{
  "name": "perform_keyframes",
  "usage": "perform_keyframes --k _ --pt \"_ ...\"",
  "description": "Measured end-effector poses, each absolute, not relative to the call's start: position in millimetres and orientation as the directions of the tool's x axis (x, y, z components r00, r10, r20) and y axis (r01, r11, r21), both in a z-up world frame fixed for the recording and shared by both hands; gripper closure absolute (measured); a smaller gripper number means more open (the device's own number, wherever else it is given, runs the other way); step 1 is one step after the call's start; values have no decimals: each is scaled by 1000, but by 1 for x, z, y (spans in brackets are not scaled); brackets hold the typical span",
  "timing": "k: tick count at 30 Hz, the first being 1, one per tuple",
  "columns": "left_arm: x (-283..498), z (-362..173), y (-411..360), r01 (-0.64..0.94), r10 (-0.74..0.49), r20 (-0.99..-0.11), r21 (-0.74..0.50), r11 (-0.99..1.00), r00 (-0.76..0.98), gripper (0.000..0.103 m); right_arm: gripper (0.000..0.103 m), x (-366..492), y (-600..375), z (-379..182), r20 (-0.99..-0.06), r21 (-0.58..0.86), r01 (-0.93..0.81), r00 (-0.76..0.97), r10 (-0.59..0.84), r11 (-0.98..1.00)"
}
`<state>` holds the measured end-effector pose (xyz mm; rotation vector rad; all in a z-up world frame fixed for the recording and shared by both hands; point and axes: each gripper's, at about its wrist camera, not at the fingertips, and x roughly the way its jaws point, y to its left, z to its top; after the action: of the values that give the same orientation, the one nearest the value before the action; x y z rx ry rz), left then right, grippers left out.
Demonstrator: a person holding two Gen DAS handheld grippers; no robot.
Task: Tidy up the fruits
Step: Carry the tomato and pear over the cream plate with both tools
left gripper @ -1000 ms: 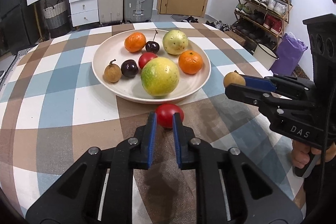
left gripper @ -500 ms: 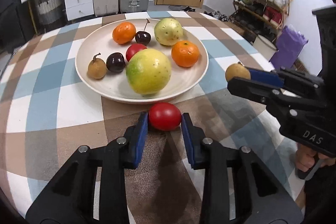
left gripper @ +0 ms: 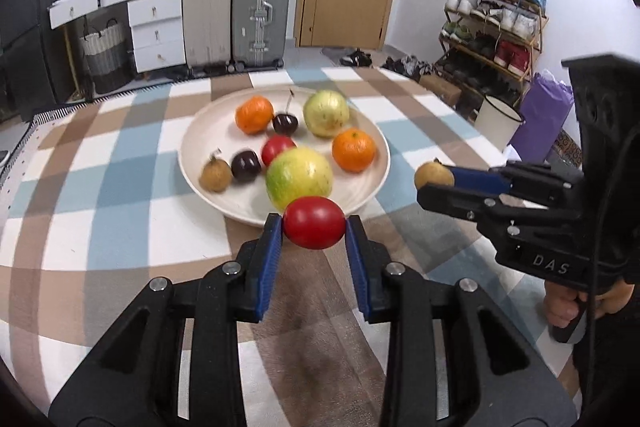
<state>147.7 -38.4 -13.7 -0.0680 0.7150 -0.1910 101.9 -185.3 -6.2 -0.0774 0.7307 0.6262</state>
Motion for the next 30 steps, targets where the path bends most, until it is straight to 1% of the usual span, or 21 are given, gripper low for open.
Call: perform_keyframes --k 10,18,23,30 --pt "146 22 -12 127 -178 -606 -126 984 775 74 76 107 -183 19 -607 164 -567 587 536 807" --pt "160 46 -1 121 -162 -583 -109 987 796 74 76 128 -168 41 -601 157 -589 580 550 793" --pt "173 50 3 109 -153 -579 -110 988 801 74 76 144 -158 44 -600 160 -598 573 559 785" --pt "199 37 0 105 -153 -600 -114 988 785 74 76 166 -145 35 -625 155 -623 539 565 766"
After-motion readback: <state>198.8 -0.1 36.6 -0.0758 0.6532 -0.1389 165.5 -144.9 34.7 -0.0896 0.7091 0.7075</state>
